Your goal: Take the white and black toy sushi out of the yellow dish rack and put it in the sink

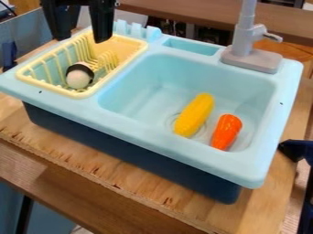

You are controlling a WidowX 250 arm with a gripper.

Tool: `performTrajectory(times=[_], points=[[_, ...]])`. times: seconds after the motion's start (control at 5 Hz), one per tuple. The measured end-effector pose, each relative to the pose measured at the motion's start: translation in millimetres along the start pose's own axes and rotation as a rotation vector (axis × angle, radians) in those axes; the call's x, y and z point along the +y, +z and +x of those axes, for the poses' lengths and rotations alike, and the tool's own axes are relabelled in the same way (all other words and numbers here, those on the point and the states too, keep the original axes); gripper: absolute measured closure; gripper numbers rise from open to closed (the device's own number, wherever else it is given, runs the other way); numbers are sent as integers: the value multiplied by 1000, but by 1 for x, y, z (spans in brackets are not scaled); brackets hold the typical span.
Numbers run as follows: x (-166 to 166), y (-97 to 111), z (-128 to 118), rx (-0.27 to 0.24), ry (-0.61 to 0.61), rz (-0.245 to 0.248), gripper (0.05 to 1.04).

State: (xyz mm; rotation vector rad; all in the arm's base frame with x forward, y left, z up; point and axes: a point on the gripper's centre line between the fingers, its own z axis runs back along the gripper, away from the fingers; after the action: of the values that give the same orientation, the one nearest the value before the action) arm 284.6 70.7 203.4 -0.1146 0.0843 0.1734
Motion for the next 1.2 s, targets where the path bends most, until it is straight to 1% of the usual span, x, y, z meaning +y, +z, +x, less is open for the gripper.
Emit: performTrajectory(times=[0.2, 0.4, 0.6, 0.8, 1.0, 1.2], points=[[2, -11, 2, 37, 1, 0, 83], [39, -12, 3, 13, 61, 120, 83], [71, -18, 2, 49, 57, 209, 83], [82, -21, 10, 89, -10, 254, 83], [85, -50, 33, 89, -29, 219, 83], [81, -60, 48, 40, 30, 220, 83]])
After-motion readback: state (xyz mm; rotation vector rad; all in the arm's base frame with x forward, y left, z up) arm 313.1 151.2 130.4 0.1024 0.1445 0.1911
